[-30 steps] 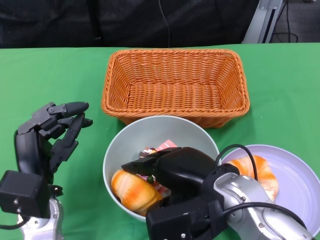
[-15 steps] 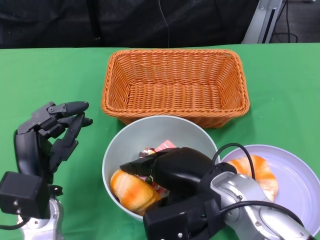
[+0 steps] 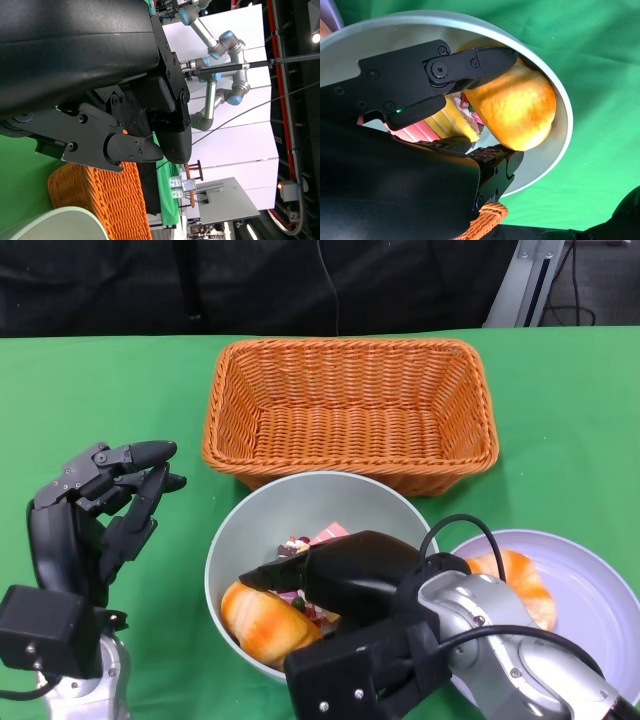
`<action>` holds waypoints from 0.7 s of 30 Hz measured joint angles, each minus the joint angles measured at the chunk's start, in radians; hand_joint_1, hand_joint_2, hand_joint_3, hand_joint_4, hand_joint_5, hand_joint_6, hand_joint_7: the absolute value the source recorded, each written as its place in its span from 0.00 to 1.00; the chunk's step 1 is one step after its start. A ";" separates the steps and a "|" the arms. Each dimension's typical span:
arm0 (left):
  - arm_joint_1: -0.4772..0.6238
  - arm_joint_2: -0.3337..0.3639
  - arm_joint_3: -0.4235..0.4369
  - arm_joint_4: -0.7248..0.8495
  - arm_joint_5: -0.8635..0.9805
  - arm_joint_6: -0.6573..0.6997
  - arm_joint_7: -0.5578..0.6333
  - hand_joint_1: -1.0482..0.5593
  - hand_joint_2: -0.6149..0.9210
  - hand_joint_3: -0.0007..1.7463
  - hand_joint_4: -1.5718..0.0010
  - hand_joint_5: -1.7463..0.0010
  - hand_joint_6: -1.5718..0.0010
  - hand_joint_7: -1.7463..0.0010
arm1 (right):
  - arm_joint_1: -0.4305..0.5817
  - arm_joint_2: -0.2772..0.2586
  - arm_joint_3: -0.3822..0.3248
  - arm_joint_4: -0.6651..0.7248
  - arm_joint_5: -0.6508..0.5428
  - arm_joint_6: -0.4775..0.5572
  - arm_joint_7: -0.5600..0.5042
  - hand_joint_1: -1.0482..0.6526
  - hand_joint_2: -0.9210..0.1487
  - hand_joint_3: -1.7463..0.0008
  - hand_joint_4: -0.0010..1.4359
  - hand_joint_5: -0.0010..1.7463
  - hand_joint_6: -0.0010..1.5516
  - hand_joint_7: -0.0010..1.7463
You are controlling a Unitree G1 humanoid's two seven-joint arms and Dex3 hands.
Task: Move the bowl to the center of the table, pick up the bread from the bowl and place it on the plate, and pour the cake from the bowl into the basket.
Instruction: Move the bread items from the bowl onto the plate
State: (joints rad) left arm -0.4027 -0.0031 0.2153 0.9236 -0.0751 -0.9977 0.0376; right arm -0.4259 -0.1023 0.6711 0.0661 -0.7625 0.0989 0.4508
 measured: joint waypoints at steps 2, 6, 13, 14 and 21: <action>0.000 0.000 -0.001 0.000 0.007 -0.001 0.000 0.53 1.00 0.17 0.42 0.50 0.35 0.71 | -0.002 -0.002 -0.001 0.000 0.006 -0.006 0.000 0.31 0.02 0.98 0.70 0.09 0.33 0.01; 0.000 0.000 -0.001 0.000 0.017 -0.006 0.000 0.53 1.00 0.17 0.42 0.50 0.35 0.71 | -0.003 -0.006 -0.002 0.000 0.008 -0.010 0.000 0.32 0.01 0.99 0.71 0.09 0.33 0.01; 0.000 -0.001 0.001 0.000 0.027 -0.018 0.000 0.52 1.00 0.17 0.42 0.49 0.35 0.70 | 0.009 0.012 -0.010 0.016 0.010 -0.028 -0.088 0.46 0.00 0.96 0.54 0.73 0.44 0.02; 0.000 -0.001 0.002 0.000 0.026 -0.018 0.000 0.52 1.00 0.17 0.42 0.49 0.35 0.70 | 0.009 0.015 -0.011 0.023 0.010 -0.032 -0.104 0.46 0.00 0.96 0.54 0.74 0.45 0.02; 0.003 -0.007 0.005 -0.006 0.023 -0.018 0.000 0.53 1.00 0.18 0.43 0.48 0.36 0.70 | 0.009 0.022 -0.013 0.059 0.015 -0.060 -0.150 0.46 0.00 0.95 0.50 0.75 0.50 0.02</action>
State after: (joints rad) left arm -0.4001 -0.0099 0.2204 0.9174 -0.0520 -1.0161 0.0378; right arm -0.4165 -0.0805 0.6578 0.1250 -0.7477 0.0393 0.3009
